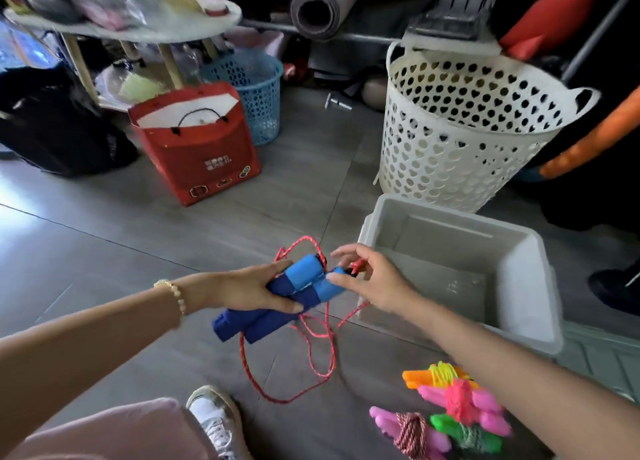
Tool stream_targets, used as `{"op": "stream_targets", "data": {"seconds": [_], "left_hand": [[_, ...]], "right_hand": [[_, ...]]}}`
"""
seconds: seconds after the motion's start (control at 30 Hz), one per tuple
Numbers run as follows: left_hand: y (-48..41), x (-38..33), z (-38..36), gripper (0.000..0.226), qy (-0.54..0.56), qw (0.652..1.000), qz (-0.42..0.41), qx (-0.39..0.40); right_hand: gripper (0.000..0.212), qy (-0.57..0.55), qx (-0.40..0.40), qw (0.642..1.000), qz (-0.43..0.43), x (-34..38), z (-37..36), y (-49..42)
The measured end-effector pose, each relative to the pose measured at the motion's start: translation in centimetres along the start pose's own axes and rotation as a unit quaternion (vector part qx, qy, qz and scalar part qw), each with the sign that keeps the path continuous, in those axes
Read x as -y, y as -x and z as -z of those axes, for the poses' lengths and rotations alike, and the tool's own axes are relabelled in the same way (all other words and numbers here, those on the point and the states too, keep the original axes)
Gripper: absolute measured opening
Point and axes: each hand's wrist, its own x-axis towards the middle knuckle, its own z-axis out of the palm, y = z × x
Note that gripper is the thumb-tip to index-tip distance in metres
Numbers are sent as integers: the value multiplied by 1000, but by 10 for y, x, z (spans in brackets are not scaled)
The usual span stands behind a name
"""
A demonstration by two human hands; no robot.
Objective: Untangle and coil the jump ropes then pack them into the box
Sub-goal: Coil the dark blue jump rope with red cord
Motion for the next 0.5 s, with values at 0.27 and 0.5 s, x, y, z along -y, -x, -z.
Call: {"op": "stream_targets", "data": {"seconds": [0.27, 0.5], "left_hand": [[41, -97, 35, 33, -75, 988, -98, -98], [59, -88, 23, 41, -41, 980, -144, -131]], "right_hand": [[12, 45, -28, 998, 30, 119, 61, 7], [27, -25, -160, 986, -39, 156, 121, 5]]}}
